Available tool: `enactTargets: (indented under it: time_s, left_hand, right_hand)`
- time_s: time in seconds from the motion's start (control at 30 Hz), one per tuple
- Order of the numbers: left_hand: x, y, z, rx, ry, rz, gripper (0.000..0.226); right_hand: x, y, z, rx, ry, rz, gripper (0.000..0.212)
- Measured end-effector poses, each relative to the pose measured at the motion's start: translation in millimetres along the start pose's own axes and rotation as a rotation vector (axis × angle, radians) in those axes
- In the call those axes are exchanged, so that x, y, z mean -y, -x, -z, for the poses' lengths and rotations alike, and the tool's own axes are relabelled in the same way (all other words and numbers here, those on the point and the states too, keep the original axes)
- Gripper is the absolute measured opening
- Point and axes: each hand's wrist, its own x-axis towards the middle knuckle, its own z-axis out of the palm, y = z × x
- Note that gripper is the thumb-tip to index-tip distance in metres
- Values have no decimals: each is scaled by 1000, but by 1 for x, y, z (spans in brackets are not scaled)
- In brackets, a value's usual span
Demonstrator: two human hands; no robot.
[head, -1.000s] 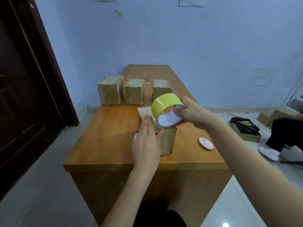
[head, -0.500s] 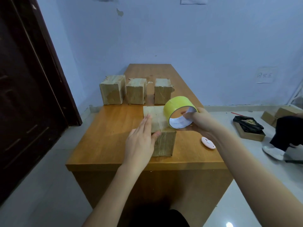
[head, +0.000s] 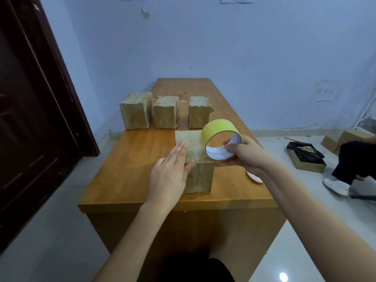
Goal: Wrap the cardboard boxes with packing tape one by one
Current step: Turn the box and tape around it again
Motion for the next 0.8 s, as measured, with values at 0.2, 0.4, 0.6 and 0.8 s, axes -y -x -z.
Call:
enactTargets:
  time_s: [0.2,0.4,0.6,0.8]
  left_hand:
    - [4,-6,-1,52,-15,-56,66]
    - [5,-6,0,38,-24,-62,65]
    - [7,-6,1,51,-15,-88,61]
    - [5,-6,0,27,-9,-78,67]
  right_hand:
    - [-22,4,3,-45,-406,-72,10]
    - [-32,7,-1,-117,-487,-58,8]
    - [-6,3,-5,-160,-210,45,11]
    - [-13,3,-1,-104,-356,-14,11]
